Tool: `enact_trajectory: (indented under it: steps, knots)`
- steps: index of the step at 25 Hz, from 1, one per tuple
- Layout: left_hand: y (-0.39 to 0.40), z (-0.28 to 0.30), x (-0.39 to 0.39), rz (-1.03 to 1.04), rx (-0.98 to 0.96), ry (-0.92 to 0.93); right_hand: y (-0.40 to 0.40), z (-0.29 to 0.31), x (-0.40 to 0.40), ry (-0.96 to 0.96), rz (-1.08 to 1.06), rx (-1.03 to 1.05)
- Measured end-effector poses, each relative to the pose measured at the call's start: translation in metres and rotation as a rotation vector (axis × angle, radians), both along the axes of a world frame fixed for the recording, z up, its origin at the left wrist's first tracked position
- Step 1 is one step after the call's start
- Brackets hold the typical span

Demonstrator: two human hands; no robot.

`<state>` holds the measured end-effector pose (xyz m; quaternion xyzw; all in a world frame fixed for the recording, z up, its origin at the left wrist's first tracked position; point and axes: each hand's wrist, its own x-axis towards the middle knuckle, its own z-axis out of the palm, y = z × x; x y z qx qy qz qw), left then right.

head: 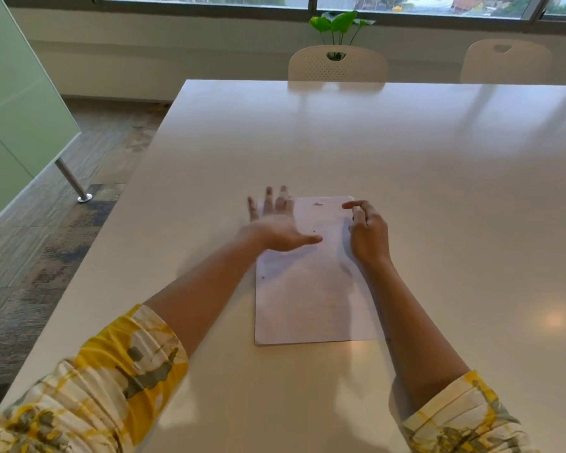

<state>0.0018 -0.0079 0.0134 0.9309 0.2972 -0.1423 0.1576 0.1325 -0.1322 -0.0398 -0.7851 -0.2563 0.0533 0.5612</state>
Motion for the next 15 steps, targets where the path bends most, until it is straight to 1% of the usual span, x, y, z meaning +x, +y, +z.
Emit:
enact_trajectory:
  steps: [1, 2, 3, 4, 5, 6, 8, 9, 11, 15]
  knots:
    - [-0.020, -0.004, 0.012, -0.068, -0.065, -0.149, 0.000, 0.000, 0.002, 0.045, -0.012, 0.048]
    - [-0.042, -0.009, 0.021, -0.137, -0.192, -0.275, -0.001, 0.000, 0.004, 0.100, -0.025, 0.101]
    - [-0.062, -0.013, 0.028, -0.171, -0.327, -0.363, -0.002, 0.000, 0.005, 0.147, -0.037, 0.146]
    - [-0.077, -0.019, 0.033, -0.161, -0.423, -0.421, -0.004, 0.000, 0.006, 0.176, -0.051, 0.181]
    - [-0.084, -0.025, 0.037, -0.146, -0.443, -0.448, -0.005, 0.000, 0.007, 0.189, -0.065, 0.205]
    - [-0.084, -0.032, 0.040, -0.150, -0.368, -0.445, -0.006, -0.001, 0.007, 0.193, -0.078, 0.225]
    - [-0.078, -0.046, 0.045, -0.200, -0.070, -0.368, -0.006, -0.002, 0.007, 0.191, -0.096, 0.244]
    - [-0.074, -0.051, 0.047, -0.207, 0.030, -0.326, -0.005, -0.003, 0.008, 0.188, -0.100, 0.239]
    - [-0.068, -0.056, 0.052, -0.172, 0.107, -0.274, -0.005, -0.004, 0.009, 0.182, -0.112, 0.224]
    - [-0.063, -0.059, 0.056, -0.038, 0.120, -0.253, -0.005, -0.005, 0.009, 0.134, -0.118, 0.191]
